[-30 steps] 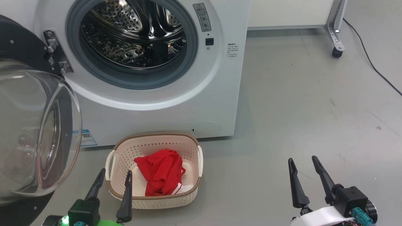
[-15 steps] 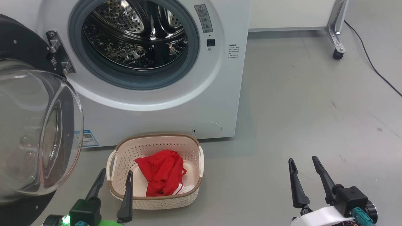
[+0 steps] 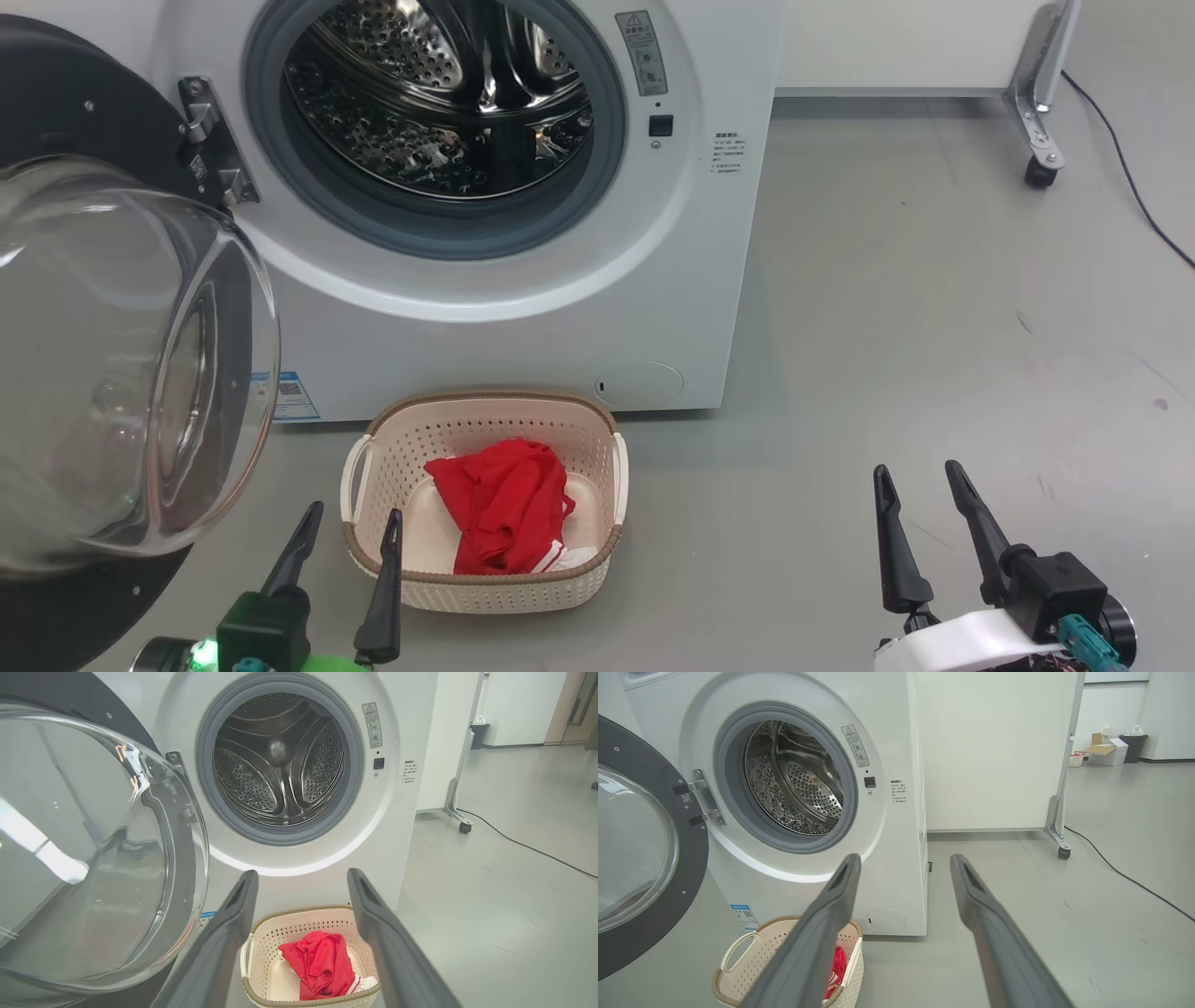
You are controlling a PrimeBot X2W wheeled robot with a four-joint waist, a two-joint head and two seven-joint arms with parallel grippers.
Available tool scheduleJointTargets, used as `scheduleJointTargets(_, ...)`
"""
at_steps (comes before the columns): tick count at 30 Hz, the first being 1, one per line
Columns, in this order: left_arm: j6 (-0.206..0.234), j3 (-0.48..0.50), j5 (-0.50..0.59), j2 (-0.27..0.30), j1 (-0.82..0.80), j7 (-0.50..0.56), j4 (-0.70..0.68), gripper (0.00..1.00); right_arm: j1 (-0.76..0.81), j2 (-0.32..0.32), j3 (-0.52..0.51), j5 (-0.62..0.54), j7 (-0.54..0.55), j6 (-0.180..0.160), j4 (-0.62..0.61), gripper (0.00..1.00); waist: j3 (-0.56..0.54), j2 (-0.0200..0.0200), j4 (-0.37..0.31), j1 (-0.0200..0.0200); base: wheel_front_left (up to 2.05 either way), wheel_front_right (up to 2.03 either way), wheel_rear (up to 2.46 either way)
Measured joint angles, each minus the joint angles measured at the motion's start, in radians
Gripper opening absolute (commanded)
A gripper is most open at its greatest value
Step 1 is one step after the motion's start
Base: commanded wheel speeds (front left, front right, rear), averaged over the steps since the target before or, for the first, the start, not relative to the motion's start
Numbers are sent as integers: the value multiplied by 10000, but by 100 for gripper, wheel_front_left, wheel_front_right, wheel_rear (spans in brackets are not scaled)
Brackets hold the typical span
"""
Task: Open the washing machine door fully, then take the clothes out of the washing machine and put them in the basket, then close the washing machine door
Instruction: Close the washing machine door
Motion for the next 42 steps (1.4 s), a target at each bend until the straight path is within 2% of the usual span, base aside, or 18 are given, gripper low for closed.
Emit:
scheduleJointTargets(11, 0, -33, 82, -157, -4, 0, -29, 100, 1, 0, -71, -77, 0, 12, -98, 100, 64, 0, 979, 0, 0, 0, 0)
scheduleJointTargets(32, 0, 136, 128, -215, -19, -4, -8, 100, 0, 4, 209, -100, 0, 104, -109, 100, 99, 0, 3469, 0, 0, 0, 0)
scheduleJointTargets(37, 0, 324, 128, -217, -11, -13, -2, 100, -3, 4, 366, -100, 0, 146, -42, 100, 62, 0, 3814, 0, 0, 0, 0)
scheduleJointTargets(42, 0, 393, 128, -219, -5, -13, -2, 100, -3, 4, 449, -98, 0, 178, 23, 100, 13, 0, 3884, 0, 0, 0, 0)
